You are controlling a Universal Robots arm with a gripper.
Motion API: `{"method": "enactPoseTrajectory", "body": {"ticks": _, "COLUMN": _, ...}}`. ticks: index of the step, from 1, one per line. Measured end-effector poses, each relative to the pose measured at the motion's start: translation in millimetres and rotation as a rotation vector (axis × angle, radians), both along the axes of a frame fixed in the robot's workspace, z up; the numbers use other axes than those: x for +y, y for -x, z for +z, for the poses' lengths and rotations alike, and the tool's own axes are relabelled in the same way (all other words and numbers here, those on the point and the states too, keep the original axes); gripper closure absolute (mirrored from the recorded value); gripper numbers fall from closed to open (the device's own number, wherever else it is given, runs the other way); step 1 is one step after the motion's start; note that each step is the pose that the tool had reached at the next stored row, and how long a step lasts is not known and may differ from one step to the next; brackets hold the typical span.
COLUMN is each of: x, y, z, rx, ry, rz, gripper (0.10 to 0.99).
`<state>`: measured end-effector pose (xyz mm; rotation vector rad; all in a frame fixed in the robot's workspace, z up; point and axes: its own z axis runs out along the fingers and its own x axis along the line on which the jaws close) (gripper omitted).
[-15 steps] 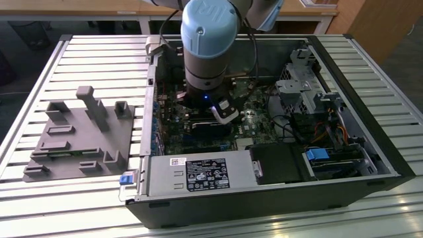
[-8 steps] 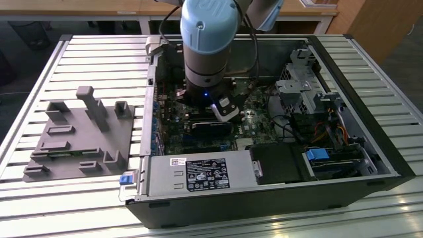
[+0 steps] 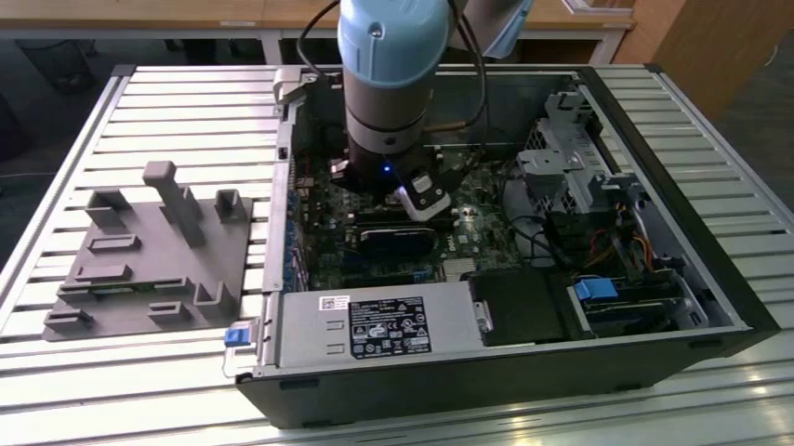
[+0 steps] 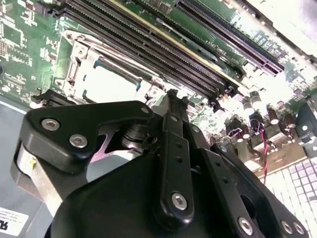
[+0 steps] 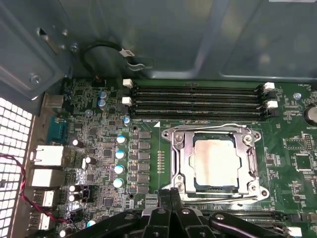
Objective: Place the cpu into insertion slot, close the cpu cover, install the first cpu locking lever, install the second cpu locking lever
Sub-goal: 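Install the second cpu locking lever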
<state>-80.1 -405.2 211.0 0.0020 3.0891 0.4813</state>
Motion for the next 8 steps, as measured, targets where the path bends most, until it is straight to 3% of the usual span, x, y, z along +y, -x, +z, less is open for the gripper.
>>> {"method": "enactPoseTrajectory", "body": {"ticks": 8, "x": 0.0, "y": -0.1, "z": 5.3, "rx": -0.0001, "ry": 0.0, "rz": 0.0, "gripper": 0.965}}
